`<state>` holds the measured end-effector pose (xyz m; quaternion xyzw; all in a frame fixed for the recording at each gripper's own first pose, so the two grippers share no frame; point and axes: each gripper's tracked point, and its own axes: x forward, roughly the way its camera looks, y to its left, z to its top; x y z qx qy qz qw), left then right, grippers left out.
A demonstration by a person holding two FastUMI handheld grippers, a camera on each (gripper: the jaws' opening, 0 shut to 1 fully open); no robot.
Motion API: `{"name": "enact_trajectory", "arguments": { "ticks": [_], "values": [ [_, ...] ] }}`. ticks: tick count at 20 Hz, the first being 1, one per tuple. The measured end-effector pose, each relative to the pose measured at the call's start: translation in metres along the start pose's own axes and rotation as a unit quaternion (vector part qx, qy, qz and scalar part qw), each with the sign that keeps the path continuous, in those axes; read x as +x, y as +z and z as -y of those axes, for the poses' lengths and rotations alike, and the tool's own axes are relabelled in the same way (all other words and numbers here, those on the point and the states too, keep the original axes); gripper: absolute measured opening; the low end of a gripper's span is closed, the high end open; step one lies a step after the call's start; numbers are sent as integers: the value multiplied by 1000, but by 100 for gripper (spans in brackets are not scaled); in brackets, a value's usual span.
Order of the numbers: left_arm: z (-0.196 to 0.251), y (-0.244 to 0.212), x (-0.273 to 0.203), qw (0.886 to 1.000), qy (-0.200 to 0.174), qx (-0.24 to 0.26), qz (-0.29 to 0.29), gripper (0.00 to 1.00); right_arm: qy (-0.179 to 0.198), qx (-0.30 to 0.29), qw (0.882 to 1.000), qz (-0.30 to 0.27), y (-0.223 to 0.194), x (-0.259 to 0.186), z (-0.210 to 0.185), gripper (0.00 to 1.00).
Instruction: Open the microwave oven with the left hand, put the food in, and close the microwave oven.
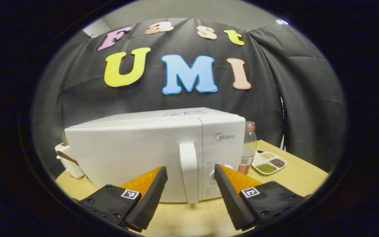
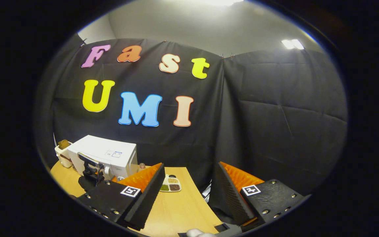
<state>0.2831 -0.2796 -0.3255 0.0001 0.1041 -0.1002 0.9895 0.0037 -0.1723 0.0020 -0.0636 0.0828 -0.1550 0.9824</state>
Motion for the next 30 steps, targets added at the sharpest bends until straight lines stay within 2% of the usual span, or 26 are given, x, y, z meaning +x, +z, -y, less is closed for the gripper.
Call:
{"name": "enact_trajectory", "arguments": {
  "ticks": [6,9,10,11,14,18,28,30],
  "values": [
    [-4,-5,8,1000,1,4,-6,97,3,5,1000,-4,-3,12,-3,96],
    [-2,-4,10,1000,-7,3,-8,92,5,0,1000,-5,-4,12,-6,96],
    [0,-4,11,1000,-10,4,-7,80,6,-3,1000,-3,-4,13,-6,96],
    [0,-4,12,1000,-7,6,-6,75,6,-5,1000,-1,-2,12,-7,96],
    [5,-8,16,1000,-16,8,-17,41,2,-9,1000,1,-2,11,-4,96],
    [3,-11,15,999,-34,-20,-19,34,-3,-11,1000,5,-2,8,0,96],
    [1,-9,13,999,-10,-14,-27,21,5,-12,1000,-1,-8,7,-1,96],
    [1,-11,13,999,-14,-8,-30,21,10,-11,1000,-3,-10,7,-3,96]
  ]
}}
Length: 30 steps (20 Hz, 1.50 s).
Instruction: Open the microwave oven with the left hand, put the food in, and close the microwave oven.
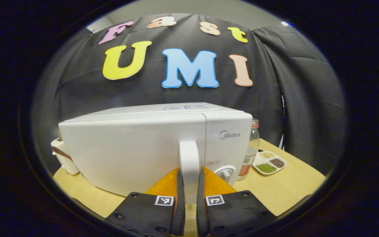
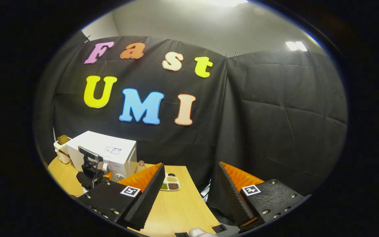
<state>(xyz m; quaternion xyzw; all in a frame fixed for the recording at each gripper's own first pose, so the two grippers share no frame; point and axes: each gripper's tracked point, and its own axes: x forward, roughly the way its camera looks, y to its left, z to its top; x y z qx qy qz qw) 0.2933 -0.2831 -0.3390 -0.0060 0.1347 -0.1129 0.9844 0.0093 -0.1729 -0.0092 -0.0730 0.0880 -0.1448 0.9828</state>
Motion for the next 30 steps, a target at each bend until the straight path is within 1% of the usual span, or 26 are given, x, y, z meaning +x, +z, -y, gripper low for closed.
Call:
{"name": "enact_trajectory", "arguments": {
  "ticks": [3,8,9,10,11,12,13,15,17,19,21,22,24,25,27,29,30],
  "values": [
    [-1,0,-1,1000,4,1,-2,18,8,0,1000,1,1,0,-3,96],
    [-1,0,-4,1000,9,-5,-13,18,16,-4,1000,5,2,-4,0,96],
    [-1,-9,-12,999,10,-8,-32,18,19,-2,1000,9,5,-5,-1,96],
    [-1,-14,-24,999,9,-5,-30,19,21,-3,1000,10,5,-6,0,96],
    [-2,-7,-38,1000,8,15,-10,19,23,-1,1000,12,6,-6,0,96],
    [-4,-7,-54,1000,8,30,-1,19,27,2,1000,14,8,-6,0,96],
    [-7,-13,-67,999,9,33,-2,18,33,6,999,15,8,-7,-1,96],
    [-11,-19,-78,1000,9,16,-12,18,40,12,999,20,12,-10,-5,96],
    [-12,-20,-85,1000,12,12,-15,18,48,12,998,27,15,-15,-9,96],
    [-11,-19,-85,1000,12,14,-16,22,51,5,998,31,16,-20,-10,96],
    [-24,-16,-87,999,36,27,-14,34,56,3,998,35,16,-25,-11,96],
    [-29,-9,-90,999,42,30,-3,54,55,1,998,36,15,-29,-9,96],
    [-38,3,-93,998,51,39,13,76,56,5,998,33,11,-33,-8,96],
    [-41,5,-93,998,50,41,18,87,56,6,998,30,10,-35,-8,96],
    [-41,2,-95,998,49,37,12,98,56,8,998,27,6,-38,-7,96],
    [-43,3,-101,998,50,33,13,98,58,12,998,26,5,-40,-8,96],
    [-43,3,-104,998,49,33,12,100,59,13,998,25,4,-42,-8,96]
  ]
}}
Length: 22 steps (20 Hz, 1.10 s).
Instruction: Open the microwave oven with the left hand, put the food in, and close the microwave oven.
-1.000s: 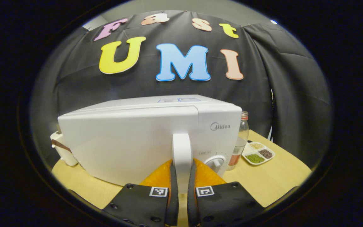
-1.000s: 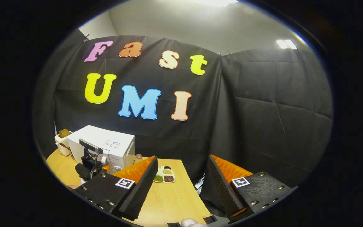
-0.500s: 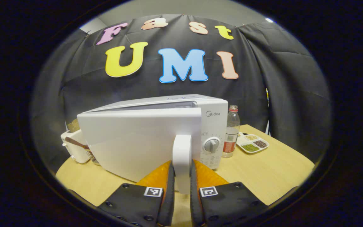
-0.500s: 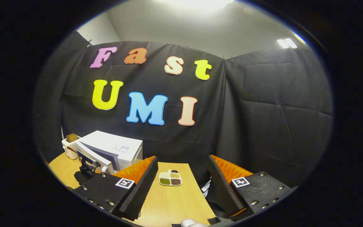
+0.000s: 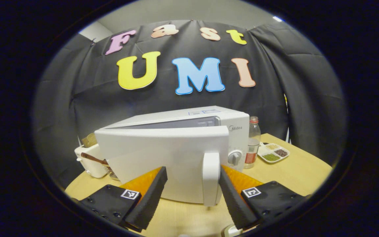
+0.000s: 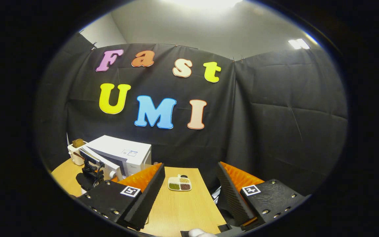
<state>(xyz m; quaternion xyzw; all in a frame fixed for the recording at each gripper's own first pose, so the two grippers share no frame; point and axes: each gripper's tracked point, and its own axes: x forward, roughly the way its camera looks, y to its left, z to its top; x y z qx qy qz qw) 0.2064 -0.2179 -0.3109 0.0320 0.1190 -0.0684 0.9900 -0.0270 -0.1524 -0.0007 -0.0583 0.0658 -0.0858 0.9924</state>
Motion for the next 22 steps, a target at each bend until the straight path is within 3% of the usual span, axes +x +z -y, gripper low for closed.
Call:
{"name": "enact_trajectory", "arguments": {
  "ticks": [8,13,22],
  "values": [
    [-24,-14,-49,1000,-3,8,-7,100,37,15,999,-6,-7,-1,-34,96],
    [-58,-30,-99,1000,-2,11,-16,98,89,18,996,-15,-14,-3,-82,96],
    [-153,-63,-174,999,41,11,-32,100,175,22,984,-12,-7,-23,-180,97]
  ]
}}
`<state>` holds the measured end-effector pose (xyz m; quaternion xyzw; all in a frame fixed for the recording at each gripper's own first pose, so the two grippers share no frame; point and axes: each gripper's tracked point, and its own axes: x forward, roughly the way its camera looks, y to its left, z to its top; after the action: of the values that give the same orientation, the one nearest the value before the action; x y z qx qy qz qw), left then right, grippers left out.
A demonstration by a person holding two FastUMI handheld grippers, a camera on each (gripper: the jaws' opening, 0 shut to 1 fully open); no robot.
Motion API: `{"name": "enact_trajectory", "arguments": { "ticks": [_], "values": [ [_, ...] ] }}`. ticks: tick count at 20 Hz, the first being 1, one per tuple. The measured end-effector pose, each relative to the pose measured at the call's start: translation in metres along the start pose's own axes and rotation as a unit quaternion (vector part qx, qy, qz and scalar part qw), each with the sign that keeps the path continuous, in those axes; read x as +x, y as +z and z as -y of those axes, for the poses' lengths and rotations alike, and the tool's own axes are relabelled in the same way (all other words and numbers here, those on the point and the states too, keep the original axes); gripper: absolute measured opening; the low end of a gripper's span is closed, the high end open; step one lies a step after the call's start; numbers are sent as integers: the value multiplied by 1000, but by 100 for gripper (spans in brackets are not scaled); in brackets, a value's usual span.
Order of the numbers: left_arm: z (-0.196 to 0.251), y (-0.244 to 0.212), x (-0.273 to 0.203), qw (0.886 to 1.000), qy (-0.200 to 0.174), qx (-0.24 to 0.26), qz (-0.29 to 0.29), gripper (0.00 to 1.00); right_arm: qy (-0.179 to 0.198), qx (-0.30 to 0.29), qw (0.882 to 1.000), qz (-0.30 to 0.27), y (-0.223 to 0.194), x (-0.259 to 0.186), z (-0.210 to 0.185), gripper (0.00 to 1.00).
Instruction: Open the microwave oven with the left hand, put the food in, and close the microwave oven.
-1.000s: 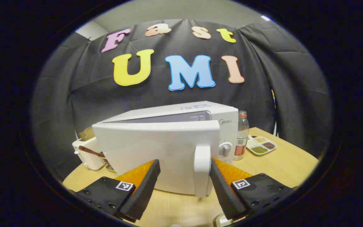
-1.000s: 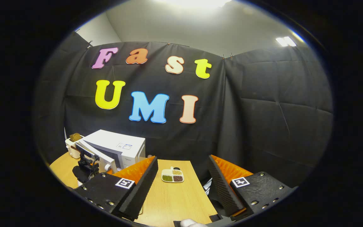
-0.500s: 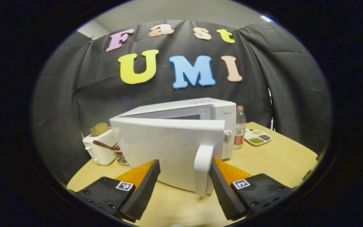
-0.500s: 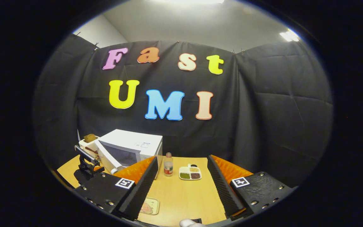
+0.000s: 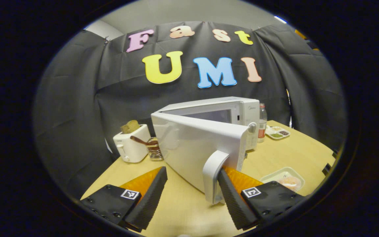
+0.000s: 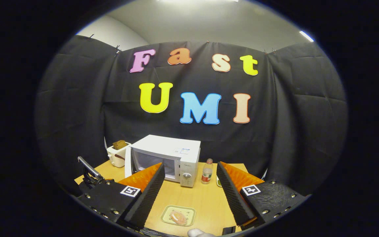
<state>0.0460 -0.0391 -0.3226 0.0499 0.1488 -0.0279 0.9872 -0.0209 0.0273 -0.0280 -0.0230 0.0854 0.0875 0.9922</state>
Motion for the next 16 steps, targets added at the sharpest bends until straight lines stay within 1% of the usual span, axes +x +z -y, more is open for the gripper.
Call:
{"name": "enact_trajectory", "arguments": {
  "ticks": [4,5,6,7,8,10,11,12,13,14,16],
  "values": [
    [-47,-14,-19,1000,24,0,-4,100,28,0,1000,-1,-2,3,-37,96],
    [-58,-18,-21,1000,29,-1,-5,98,34,0,999,-1,-3,2,-44,96],
    [-70,-22,-25,999,35,-3,-8,100,39,-1,999,-3,-4,3,-51,96],
    [-82,-26,-28,999,40,-5,-10,98,43,-1,999,-5,-6,4,-57,96],
    [-91,-28,-29,999,43,-8,-11,100,47,-1,999,-5,-5,4,-63,97],
    [-108,-33,-33,999,45,-17,-16,100,52,-1,999,-8,-7,6,-71,97],
    [-115,-37,-35,999,46,-21,-18,98,55,0,998,-8,-8,5,-75,97],
    [-122,-40,-37,998,48,-26,-22,100,57,1,998,-11,-8,7,-78,96],
    [-128,-40,-37,998,50,-30,-24,98,58,1,998,-12,-9,8,-81,96],
    [-132,-43,-39,998,51,-33,-26,100,59,2,998,-12,-8,8,-82,96],
    [-142,-47,-40,997,57,-36,-28,100,61,2,998,-13,-9,10,-86,96]
  ]
}}
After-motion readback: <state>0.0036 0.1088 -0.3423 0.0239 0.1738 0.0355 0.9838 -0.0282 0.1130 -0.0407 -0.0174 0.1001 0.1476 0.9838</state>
